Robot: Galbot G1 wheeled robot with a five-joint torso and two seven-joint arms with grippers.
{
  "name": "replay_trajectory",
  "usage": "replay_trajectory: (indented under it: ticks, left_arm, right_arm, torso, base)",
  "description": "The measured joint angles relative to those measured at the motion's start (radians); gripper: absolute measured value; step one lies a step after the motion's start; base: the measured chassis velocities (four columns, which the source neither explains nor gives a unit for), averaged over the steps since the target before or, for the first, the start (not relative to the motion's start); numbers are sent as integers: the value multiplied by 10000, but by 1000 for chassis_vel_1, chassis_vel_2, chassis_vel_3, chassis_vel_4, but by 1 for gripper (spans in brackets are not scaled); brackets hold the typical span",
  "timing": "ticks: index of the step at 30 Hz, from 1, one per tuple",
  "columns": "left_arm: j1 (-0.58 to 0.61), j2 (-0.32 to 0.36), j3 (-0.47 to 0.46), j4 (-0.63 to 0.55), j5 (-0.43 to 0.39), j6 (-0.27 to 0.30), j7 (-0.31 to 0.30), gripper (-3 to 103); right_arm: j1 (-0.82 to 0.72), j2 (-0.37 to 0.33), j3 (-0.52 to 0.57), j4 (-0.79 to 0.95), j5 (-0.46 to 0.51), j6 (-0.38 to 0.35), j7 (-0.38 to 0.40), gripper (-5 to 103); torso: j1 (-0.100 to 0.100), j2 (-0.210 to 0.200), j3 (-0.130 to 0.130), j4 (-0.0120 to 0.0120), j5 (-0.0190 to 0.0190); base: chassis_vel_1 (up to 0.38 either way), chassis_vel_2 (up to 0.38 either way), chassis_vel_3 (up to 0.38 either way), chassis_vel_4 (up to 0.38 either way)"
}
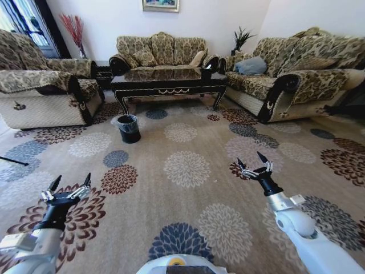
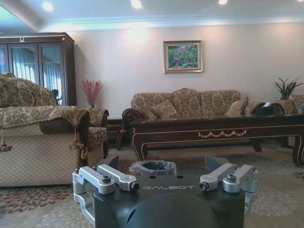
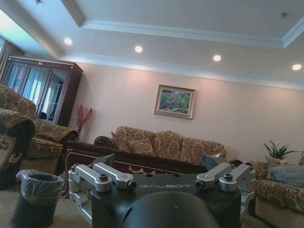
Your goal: Move to the front of the table and pick up the trash from the floor, then place it into the trash bin.
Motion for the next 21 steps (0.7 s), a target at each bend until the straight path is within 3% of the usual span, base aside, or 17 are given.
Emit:
replay_trajectory:
  ticks: [7,21]
  left_arm:
    - [15,-22,64,25,109,2,46,100]
    - [-67,-83,251,152,271,2,58,100]
  right_arm:
    - [129,28,-177,56,-73,3,463,100]
    - [282,98,-282,-223,-269,168,115,100]
  torso:
    - [2,-1,3,4,3]
    - [2,0,1,2,0]
  base:
    - [-82,87,97,-87]
    - [-9,10,6,-10]
